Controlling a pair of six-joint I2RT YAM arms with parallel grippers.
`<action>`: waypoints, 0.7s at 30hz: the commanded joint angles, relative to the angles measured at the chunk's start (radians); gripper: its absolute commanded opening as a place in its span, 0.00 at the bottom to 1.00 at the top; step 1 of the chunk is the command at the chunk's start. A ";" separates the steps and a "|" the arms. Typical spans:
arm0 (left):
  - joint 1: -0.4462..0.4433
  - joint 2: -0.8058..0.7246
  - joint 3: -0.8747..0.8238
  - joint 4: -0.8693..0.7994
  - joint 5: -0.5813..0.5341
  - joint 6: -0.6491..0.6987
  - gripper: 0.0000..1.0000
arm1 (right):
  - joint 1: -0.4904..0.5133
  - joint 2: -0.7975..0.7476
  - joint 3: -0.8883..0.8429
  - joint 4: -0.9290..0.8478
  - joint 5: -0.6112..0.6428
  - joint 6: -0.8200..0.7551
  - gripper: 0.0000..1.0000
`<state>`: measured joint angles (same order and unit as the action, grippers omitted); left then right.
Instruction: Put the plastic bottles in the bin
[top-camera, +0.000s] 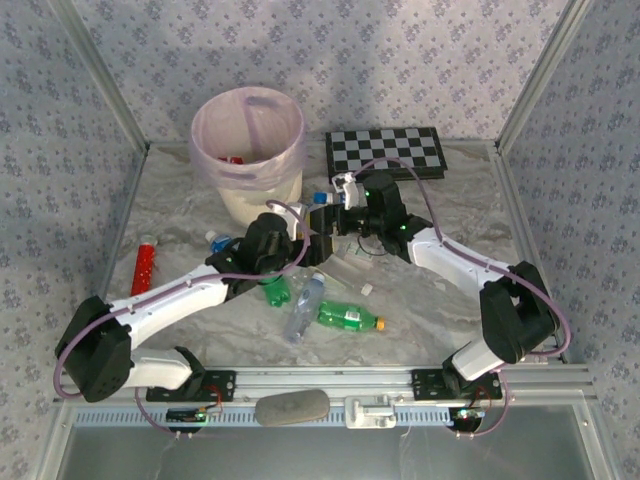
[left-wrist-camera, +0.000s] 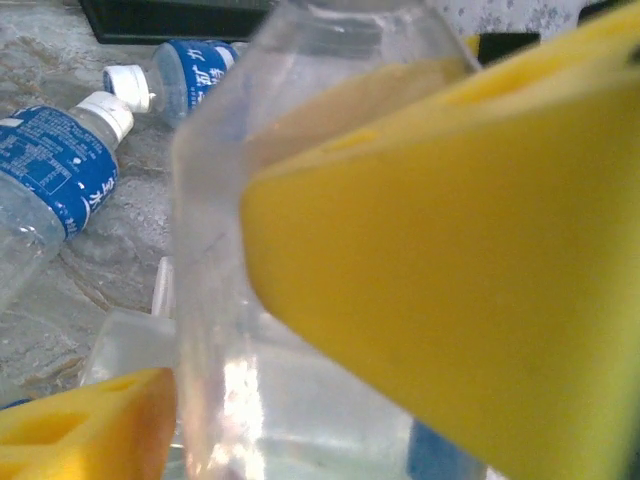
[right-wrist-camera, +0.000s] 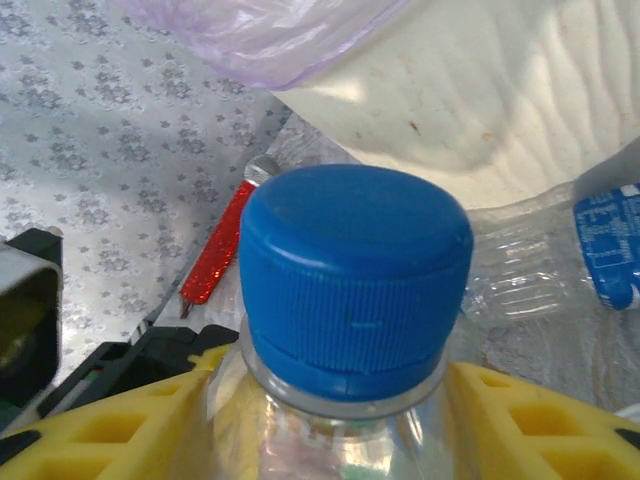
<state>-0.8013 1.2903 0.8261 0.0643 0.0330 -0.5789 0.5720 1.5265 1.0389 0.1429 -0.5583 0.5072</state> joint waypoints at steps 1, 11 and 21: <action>0.004 -0.048 0.019 0.012 -0.049 0.003 0.90 | -0.025 -0.008 0.046 -0.074 0.080 -0.022 0.53; 0.231 -0.276 -0.155 -0.080 -0.223 -0.113 1.00 | -0.097 -0.075 0.183 -0.123 0.210 -0.071 0.52; 0.473 -0.421 -0.287 -0.142 -0.243 -0.195 1.00 | -0.071 0.084 0.480 0.027 0.222 -0.091 0.51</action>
<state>-0.3614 0.9031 0.5682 -0.0601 -0.1967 -0.7349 0.4870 1.5425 1.4384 0.0952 -0.3477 0.4393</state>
